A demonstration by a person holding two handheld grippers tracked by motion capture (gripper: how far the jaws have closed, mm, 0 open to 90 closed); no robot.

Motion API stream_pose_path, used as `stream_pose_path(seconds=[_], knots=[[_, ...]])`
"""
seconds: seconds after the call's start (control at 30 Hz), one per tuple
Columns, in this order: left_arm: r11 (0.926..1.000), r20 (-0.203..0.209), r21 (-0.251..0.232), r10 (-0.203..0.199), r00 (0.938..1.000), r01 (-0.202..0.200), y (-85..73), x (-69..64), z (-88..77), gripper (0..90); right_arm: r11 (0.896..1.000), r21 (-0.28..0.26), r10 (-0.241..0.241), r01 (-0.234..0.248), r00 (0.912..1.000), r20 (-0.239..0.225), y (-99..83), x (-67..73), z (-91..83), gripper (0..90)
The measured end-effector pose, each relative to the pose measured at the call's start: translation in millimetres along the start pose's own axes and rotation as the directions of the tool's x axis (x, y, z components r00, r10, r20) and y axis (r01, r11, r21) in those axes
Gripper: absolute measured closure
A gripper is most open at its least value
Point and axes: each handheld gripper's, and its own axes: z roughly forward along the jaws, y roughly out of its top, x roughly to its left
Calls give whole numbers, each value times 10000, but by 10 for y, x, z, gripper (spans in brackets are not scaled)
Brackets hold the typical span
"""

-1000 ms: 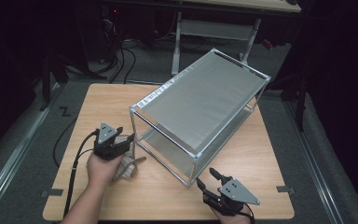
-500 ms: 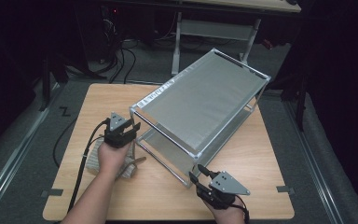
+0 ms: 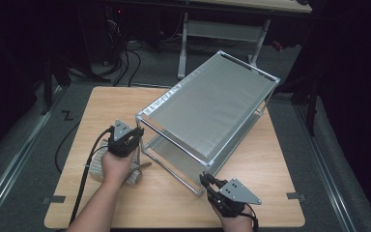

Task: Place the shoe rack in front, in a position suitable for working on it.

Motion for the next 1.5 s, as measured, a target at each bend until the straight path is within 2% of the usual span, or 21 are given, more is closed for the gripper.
stream_pose_path(seconds=[0.13, 0.37, 0.7, 0.97, 1.1, 1.33, 1.4, 1.5], knots=[[10000, 248, -46, -31, 9997, 32, -26, -72, -46, 804, 9998, -46, 185, -184, 9998, 125, -30, -83, -59, 803], [9999, 743, -72, 84, 9972, -79, -97, -234, -204, 805, 9987, -160, 487, -477, 9962, 723, -99, -267, -211, 806], [9992, 1473, -164, 378, 9884, -358, -248, -516, -538, 805, 9945, -417, 1010, -959, 9841, 1460, -186, -489, -364, 807], [9965, 2162, -297, 824, 9729, -778, -319, -750, -687, 803, 9896, -547, 1420, -1332, 9664, 2145, -206, -748, -363, 805], [9963, 2585, -358, 848, 9623, -782, -340, -882, -718, 803, 9890, -508, 1469, -1386, 9577, 2474, -207, -870, -362, 805], [9938, 3370, -470, 1105, 9350, -1005, -379, -1164, -790, 804, 9871, -581, 1599, -1493, 9402, 3006, -232, -1054, -395, 804], [9925, 3478, -549, 1212, 9297, -1089, -386, -1226, -795, 804, 9867, -554, 1622, -1525, 9347, 3162, -230, -1107, -386, 805], [9928, 3653, -561, 1194, 9232, -1062, -389, -1301, -791, 804, 9874, -476, 1584, -1511, 9315, 3275, -214, -1179, -353, 805]])
